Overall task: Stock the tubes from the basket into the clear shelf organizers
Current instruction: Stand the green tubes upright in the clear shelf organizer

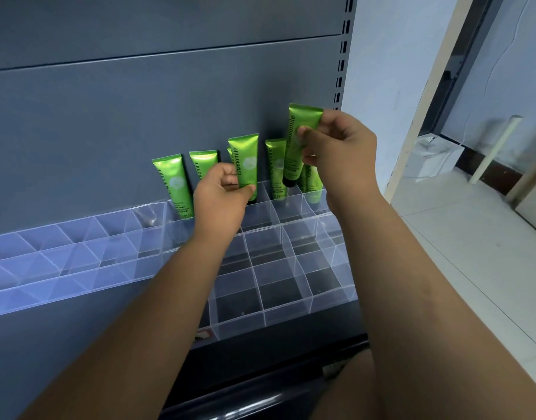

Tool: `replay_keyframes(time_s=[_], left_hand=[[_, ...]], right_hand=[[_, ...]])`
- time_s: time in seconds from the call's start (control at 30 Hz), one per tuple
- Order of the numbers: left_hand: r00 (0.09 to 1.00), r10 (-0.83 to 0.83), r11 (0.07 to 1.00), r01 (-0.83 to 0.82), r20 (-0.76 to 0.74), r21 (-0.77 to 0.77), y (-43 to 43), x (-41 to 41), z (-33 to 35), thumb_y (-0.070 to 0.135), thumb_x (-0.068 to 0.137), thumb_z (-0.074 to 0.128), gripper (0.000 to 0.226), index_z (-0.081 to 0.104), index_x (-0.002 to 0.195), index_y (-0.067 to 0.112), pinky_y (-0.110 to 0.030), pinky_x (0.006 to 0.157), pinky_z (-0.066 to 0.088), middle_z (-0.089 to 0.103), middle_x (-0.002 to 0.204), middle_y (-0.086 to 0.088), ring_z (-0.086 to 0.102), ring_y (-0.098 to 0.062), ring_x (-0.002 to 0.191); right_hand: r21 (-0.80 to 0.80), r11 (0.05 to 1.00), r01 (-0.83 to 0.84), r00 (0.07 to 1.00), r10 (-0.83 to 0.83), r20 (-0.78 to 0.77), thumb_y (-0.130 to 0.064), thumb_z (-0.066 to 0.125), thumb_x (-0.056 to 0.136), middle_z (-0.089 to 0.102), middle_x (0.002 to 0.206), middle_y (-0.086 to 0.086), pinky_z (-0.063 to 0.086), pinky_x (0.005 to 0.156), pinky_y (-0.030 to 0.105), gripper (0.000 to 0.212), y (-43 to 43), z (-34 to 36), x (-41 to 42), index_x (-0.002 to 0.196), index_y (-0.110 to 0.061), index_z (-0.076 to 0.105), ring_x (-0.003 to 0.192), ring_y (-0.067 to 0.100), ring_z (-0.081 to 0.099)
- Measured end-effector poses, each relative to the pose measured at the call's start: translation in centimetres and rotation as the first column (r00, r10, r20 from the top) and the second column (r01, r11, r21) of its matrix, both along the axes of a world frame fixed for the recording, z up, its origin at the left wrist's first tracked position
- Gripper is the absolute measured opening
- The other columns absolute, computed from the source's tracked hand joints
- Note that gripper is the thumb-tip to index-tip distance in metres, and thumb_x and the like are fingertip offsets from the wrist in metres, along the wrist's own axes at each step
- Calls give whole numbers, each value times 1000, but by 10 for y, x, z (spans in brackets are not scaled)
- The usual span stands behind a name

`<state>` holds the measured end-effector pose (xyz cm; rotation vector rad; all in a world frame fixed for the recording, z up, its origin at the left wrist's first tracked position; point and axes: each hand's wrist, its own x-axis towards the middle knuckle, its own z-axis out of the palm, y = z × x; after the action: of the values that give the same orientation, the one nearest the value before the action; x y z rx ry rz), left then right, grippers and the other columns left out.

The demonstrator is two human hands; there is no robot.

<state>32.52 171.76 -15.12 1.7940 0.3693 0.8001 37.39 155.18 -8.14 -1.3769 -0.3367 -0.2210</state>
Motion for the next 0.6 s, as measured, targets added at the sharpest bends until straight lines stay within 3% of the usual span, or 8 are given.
replay_keyframes(time_s=[0.13, 0.23, 0.33, 0.47, 0.6], left_hand=[[999, 35, 999, -35, -39, 10, 3, 1, -3, 7, 78, 83, 32, 56, 84, 23, -34, 85, 54, 58, 78, 7, 58, -13, 78], [994, 44, 998, -39, -97, 51, 4, 1, -4, 8, 78, 83, 28, 58, 85, 18, -32, 82, 54, 61, 81, 4, 59, -15, 81], [991, 44, 994, -30, -128, 107, 4, -1, -4, 4, 78, 81, 33, 52, 75, 20, -25, 69, 48, 61, 78, 7, 57, -10, 74], [986, 57, 983, -28, -158, 180, 5, -2, -7, 2, 75, 79, 29, 50, 79, 0, -35, 67, 51, 66, 86, -15, 56, -20, 75], [981, 70, 971, -26, -181, 239, 7, -2, -7, 2, 74, 78, 25, 55, 80, -4, -29, 64, 43, 66, 86, -19, 53, -20, 73]], right_hand=[[-22, 1000, -6, 1000, 6, -15, -2, 71, 87, 72, 75, 0, 55, 63, 30, 15, 2, -3, 0, 91, -16, 73, 65, 13, 64], [-47, 999, -19, 1000, 18, -19, -1, 70, 88, 73, 76, 5, 55, 63, 30, 16, 4, -6, 0, 89, -17, 73, 64, 14, 63], [-63, 998, -11, 1000, 10, -25, -1, 69, 87, 73, 78, 10, 54, 62, 30, 16, 7, -9, 1, 88, -17, 72, 63, 14, 62], [-64, 998, 3, 999, -6, -50, 0, 70, 87, 71, 78, 14, 54, 62, 30, 13, 11, -14, 3, 93, -12, 72, 62, 15, 60], [-76, 997, 26, 999, -28, -30, -2, 70, 87, 72, 83, 20, 57, 66, 34, 14, 12, -16, 5, 93, -14, 73, 64, 16, 61]])
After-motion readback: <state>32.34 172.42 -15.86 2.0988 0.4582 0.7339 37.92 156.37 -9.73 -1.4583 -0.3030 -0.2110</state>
